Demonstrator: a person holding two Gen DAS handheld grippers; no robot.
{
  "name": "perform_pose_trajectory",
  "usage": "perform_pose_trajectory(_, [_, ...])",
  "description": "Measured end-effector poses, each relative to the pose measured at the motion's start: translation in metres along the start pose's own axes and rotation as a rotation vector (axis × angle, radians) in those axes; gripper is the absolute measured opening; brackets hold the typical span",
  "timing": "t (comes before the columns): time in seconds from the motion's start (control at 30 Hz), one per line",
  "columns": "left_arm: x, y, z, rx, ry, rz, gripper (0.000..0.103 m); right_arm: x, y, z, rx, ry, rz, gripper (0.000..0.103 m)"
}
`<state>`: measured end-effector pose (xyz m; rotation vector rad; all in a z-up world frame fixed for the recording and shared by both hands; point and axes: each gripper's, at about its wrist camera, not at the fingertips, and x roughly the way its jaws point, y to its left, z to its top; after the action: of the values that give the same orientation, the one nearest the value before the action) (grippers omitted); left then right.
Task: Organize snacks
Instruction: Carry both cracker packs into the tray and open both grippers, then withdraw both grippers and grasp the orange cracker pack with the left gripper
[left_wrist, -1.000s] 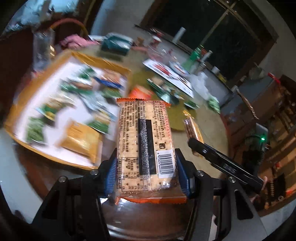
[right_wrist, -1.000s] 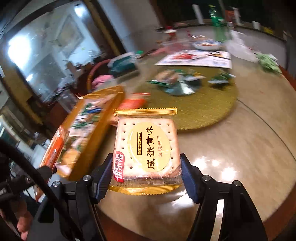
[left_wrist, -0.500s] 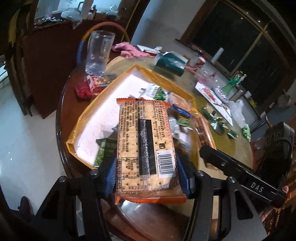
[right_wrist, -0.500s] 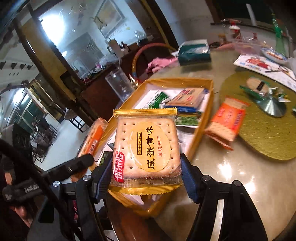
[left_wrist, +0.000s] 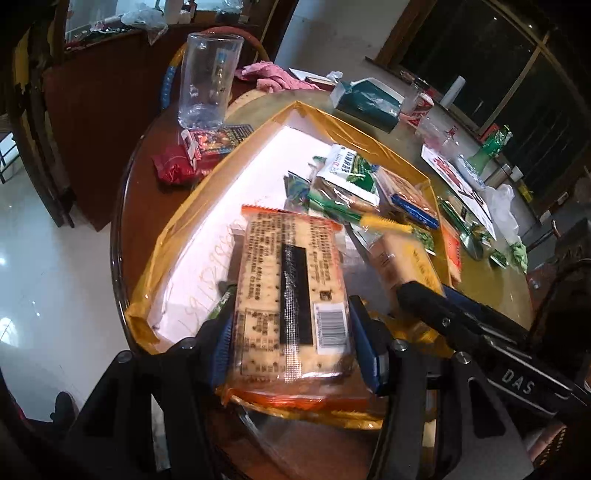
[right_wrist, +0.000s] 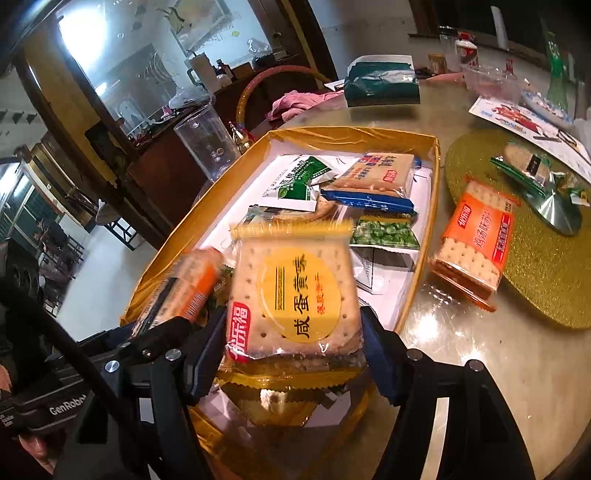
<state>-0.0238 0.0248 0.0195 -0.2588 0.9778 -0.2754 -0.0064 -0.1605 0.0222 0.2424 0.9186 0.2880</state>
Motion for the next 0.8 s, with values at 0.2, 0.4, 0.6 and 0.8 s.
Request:
perform_pose_trajectory(0.2, [-0.005, 0.006, 0.001, -0.029, -0.005, -0.027, 0.07, -0.001, 0.0, 0.003, 0.017, -0.023, 0.031, 0.073])
perform_pose_trajectory(0.4, [-0.017, 0.002, 0.0, -0.043, -0.051, -0.04, 0.08, -0.012, -0.01, 0.007, 0.058, -0.059, 0.072, 0.08])
perform_pose_trajectory(0.6, [-0.022, -0.025, -0.005, 0.105, -0.079, 0.061, 0.089, -0.033, -0.023, -0.001, 0.064, -0.098, 0.103, 0.08])
perform_pose_trajectory(0.8, [-0.047, -0.04, -0.008, 0.078, -0.146, -0.007, 0.089, -0.062, -0.058, -0.012, 0.142, -0.138, 0.124, 0.08])
